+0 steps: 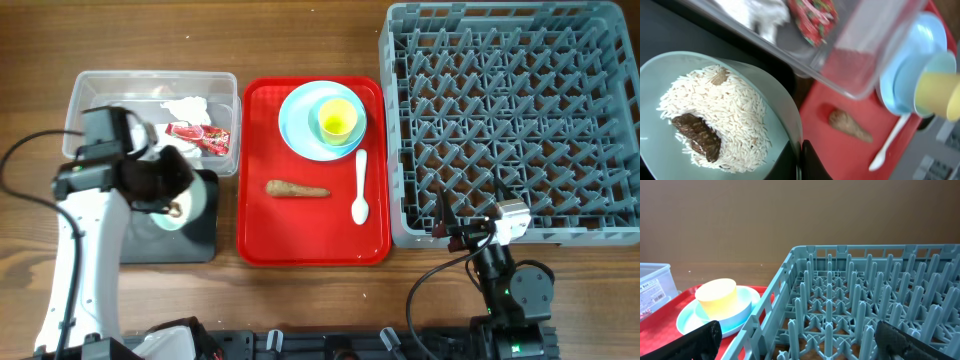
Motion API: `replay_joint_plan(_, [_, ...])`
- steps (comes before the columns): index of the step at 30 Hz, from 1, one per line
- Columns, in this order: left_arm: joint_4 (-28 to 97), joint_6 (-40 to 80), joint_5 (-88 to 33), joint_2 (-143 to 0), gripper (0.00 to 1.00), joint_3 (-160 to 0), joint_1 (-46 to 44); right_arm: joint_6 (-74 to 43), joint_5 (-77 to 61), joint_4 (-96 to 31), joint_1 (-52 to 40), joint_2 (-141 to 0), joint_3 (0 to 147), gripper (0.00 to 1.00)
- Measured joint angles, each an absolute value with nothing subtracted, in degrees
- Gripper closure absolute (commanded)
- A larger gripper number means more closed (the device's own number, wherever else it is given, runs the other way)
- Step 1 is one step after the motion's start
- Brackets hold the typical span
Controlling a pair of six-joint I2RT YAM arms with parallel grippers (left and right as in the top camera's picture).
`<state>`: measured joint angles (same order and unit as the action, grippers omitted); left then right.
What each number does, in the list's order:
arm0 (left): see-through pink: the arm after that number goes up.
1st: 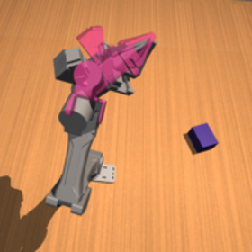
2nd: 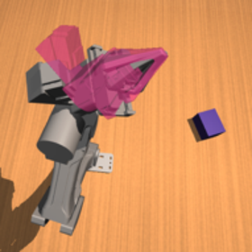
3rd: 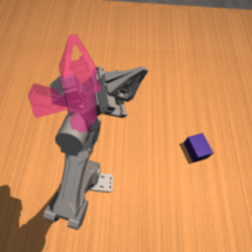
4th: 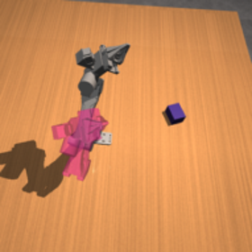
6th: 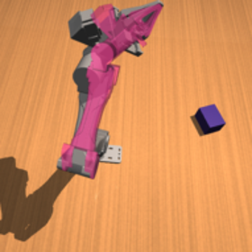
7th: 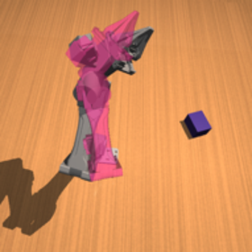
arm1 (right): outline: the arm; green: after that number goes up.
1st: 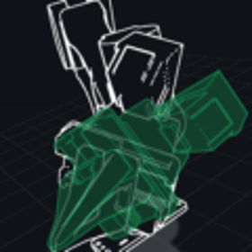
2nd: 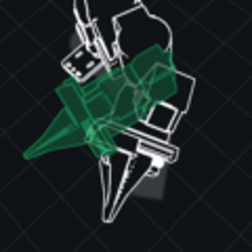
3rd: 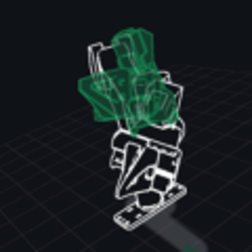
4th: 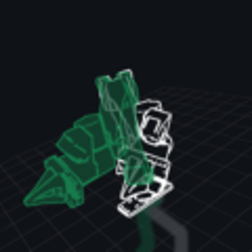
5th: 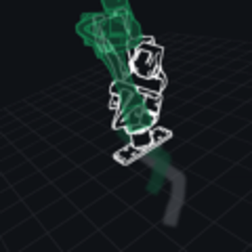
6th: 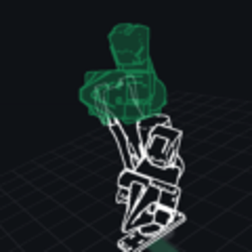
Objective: Sort waste into correct bins and load items into the dishwasher rack
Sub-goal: 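Lift the teal bowl with the left gripper over the black tray, then tilt the teal bowl with the left gripper to pour rice onto the black tray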
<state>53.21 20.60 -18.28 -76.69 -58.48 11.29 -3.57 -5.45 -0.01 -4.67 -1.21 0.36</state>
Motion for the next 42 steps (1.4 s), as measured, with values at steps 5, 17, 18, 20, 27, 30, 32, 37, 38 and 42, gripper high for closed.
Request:
replay_joint_plan(5, [49.82,19.64,-20.91,-76.69,0.96,-58.43,22.17,-3.57,-5.45,-0.01,-4.67,-1.21,0.36,0.0])
replay_joint_plan(17, [44.73,15.57,-42.41,-82.11,0.96,-56.45,36.53,-3.57,-5.45,-0.01,-4.67,-1.21,0.36,0.0])
replay_joint_plan(18, [44.71,15.18,-43.75,-82.5,0.96,-56.45,37.01,-3.57,-5.45,-0.01,-4.67,-1.21,0.36,0.0])
replay_joint_plan(20, [44.71,13.89,-47.03,-83.74,0.96,-56.45,38.2,-3.57,-5.45,-0.01,-4.67,-1.21,0.36,0.0])
replay_joint_plan(27, [44.29,9.39,-56.75,-87.64,0.96,-55.68,39.86,-3.57,-5.45,-0.01,-4.67,-1.21,0.36,0.0])
replay_joint_plan(30, [44.29,7.4,-61.12,-87.92,0.96,-54.85,41.34,-3.57,-5.45,-0.01,-4.67,-1.21,0.36,0.0])
replay_joint_plan(32, [44.42,6.61,-63.18,-87.92,0.96,-54.63,42.63,-3.57,-5.45,-0.01,-4.67,-1.21,0.36,0.0])
replay_joint_plan(37, [46.92,5.61,-66.41,-87.92,0.96,-54.59,45.71,-3.57,-5.45,-0.01,-4.67,-1.21,0.36,0.0])
replay_joint_plan(38, [47.18,5.56,-67.07,-87.92,0.96,-54.57,46.81,-3.57,-5.45,-0.01,-4.67,-1.21,0.36,0.0])
replay_joint_plan(42, [46.81,4.97,-69.78,-87.92,0.96,-53.74,51.07,-3.57,-5.45,-0.01,-4.67,-1.21,0.36,0.0])
